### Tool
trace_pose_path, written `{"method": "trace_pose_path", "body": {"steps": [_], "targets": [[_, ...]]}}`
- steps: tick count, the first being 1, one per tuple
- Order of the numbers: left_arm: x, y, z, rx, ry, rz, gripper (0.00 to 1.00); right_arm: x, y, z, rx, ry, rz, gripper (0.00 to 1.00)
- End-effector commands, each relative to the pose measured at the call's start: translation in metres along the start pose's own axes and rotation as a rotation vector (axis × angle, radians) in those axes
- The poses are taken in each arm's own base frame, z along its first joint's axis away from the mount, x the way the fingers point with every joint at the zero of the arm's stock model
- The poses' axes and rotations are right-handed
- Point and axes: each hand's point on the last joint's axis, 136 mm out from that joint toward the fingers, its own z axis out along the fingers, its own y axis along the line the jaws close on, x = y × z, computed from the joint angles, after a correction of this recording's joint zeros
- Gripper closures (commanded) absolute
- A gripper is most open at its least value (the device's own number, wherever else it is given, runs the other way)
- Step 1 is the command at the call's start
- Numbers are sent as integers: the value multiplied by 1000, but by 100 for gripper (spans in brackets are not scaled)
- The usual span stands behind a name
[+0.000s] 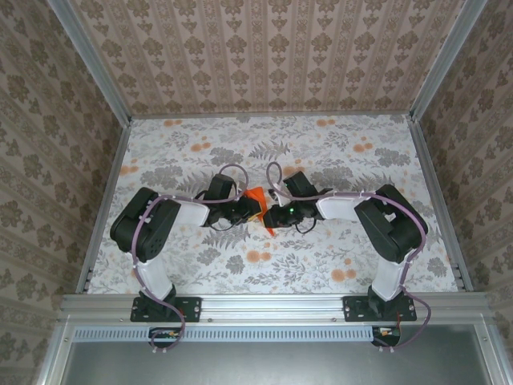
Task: Fold a paper plane with a square sheet of paper (pick it up from the middle)
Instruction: Fold the wing for the fifth time at the center of the table.
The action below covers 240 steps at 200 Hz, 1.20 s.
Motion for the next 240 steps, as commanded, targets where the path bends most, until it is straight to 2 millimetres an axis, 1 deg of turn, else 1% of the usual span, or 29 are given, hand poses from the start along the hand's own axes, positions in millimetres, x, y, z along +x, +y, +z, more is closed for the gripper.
{"method": "trace_pose_path", "body": {"steps": [1,13,43,73,109,131,139,162,192,217,240], "targets": [[0,7,4,-24,12,-7,79,3,-15,3,107,26,-43,76],[0,8,4,-26,13,-10,79,3,-19,3,135,29,-49,76],[0,8,4,-26,15,-10,79,6,-16,6,168,47,-77,76],[0,8,4,-26,14,-12,79,10,-19,10,200,60,-75,76],[-1,6,3,-22,13,-10,79,12,-27,13,244,65,-67,76],[-4,2,0,-15,6,-5,79,13,-32,13,267,62,-60,80],[-5,-1,-2,-7,4,0,79,14,-33,13,268,63,-57,84],[-11,-16,-12,32,-14,36,78,16,-27,15,217,66,-48,94],[-17,-37,-32,74,-50,109,75,13,-14,11,93,45,11,95],[-14,-41,-41,84,-67,143,73,7,-8,5,7,21,60,97],[-7,-38,-44,101,-72,154,73,4,-5,2,-66,9,107,99]]}}
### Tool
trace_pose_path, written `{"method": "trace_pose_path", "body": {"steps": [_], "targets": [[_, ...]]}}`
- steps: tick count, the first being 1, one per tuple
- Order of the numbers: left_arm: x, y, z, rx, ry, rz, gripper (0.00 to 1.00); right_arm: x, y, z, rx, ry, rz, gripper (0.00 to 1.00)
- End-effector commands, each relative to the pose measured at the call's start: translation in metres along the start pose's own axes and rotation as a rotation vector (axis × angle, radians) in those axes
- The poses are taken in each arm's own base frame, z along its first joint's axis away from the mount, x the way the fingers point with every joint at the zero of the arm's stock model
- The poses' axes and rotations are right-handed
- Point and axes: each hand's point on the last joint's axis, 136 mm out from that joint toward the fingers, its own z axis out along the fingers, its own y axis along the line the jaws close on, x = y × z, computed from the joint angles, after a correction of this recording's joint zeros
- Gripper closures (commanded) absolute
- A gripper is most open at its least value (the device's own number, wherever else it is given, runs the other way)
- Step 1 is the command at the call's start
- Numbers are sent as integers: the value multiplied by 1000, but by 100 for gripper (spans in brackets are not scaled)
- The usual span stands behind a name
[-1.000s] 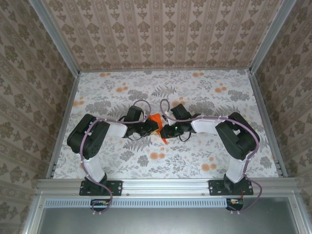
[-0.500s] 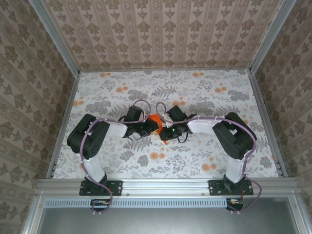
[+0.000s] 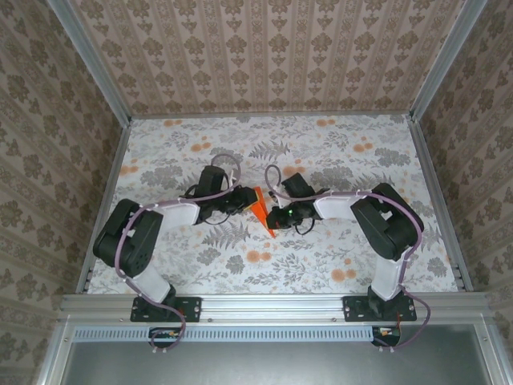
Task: Fold a paper plane with a square sheet of paper (pick it up from the middle)
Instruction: Fold the wing for the fifth time at the center of the table.
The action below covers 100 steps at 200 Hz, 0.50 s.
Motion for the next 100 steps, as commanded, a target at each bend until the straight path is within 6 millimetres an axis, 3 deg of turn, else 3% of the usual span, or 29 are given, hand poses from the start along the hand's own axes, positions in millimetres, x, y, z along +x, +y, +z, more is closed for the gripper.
{"method": "trace_pose_path", "body": {"steps": [1,51,100], "targets": [[11,3,-5,15,12,38,73,-2,13,-5,-122,-3,60,99],[30,8,8,19,52,58,74,0,9,-3,-184,7,141,100],[35,6,26,36,83,65,76,8,0,5,-164,47,188,100]]}}
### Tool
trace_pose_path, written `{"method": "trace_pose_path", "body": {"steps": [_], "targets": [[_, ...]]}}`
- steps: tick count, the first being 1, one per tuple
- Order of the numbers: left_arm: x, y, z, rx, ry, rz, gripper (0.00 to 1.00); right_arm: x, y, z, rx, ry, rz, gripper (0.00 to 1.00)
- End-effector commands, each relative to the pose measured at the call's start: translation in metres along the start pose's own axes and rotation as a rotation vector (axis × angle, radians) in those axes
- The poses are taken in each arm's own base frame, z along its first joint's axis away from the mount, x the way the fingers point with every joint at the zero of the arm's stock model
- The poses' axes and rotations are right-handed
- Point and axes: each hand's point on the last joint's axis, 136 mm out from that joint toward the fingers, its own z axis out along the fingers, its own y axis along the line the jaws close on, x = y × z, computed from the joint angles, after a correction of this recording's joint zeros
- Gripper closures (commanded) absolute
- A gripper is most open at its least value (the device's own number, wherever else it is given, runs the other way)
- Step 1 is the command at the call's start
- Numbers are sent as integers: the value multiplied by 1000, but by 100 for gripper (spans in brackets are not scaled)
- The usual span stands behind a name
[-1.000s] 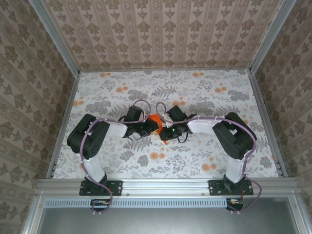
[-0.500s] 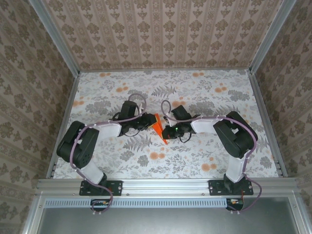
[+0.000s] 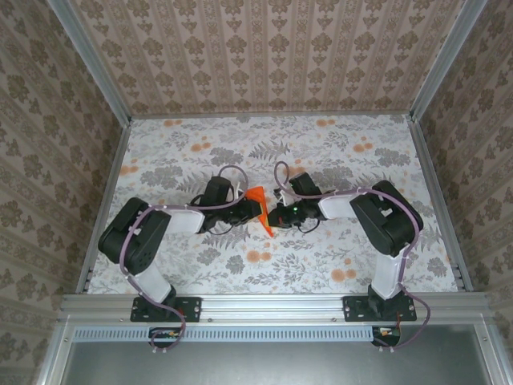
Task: Fold a paper plane with a square sheet of paper (pick it up from the middle)
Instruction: Fold the wing for the fifth time at the center of the table.
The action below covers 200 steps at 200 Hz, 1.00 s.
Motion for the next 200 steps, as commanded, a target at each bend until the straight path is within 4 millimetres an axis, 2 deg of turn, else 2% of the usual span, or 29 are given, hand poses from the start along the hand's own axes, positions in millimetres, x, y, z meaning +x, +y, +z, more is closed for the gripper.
{"method": "trace_pose_path", "body": {"steps": [1,118,153,200], "targets": [[-5,-12,7,44,1,51,77,9,-7,4,-9,42,56,100],[5,19,22,-54,40,4,79,16,-18,10,6,73,105,99],[7,31,20,-126,50,-25,81,17,-16,9,3,83,102,93],[12,46,19,-188,60,-62,82,18,-2,-2,-20,98,89,81]]}}
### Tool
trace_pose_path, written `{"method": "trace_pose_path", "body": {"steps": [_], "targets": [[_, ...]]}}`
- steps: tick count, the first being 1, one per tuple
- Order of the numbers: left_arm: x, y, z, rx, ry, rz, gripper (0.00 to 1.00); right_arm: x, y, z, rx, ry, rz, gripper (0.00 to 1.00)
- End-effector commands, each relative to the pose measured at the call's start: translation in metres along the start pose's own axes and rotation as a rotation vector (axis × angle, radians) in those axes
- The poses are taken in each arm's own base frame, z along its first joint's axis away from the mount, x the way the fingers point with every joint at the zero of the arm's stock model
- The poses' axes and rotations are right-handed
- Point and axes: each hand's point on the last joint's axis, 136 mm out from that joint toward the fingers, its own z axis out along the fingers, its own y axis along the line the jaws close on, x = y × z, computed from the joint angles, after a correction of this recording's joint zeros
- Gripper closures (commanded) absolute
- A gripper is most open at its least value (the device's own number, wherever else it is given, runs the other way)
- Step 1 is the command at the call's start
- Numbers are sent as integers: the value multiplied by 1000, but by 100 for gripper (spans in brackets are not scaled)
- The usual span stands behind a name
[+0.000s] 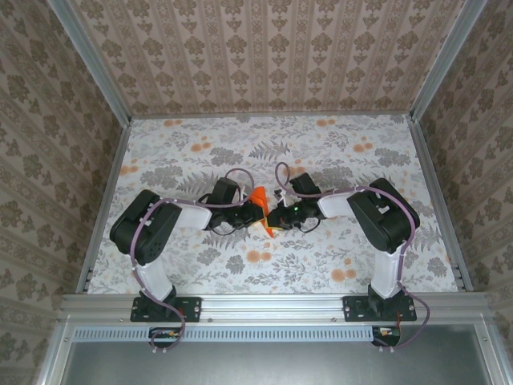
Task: Fold a paper plane with a square sheet of paper (pick it up from the middle)
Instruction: Fold the wing for the fifth time at the center of the table.
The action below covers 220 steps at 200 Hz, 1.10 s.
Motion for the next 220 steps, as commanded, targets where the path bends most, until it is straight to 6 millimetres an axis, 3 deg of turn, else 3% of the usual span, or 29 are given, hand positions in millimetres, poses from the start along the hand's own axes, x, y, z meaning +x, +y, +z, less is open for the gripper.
{"method": "trace_pose_path", "body": {"steps": [1,66,118,164,220], "targets": [[5,24,2,-98,10,-28,82,14,0,-4,13,54,36,81],[9,34,5,-126,28,-57,85,27,-2,-7,16,93,67,80],[12,40,4,-153,32,-72,87,32,-13,1,37,118,88,90],[14,45,4,-176,39,-92,91,31,-21,1,115,130,58,91],[6,33,3,-179,30,-95,94,28,-14,-10,166,179,-64,87]]}}
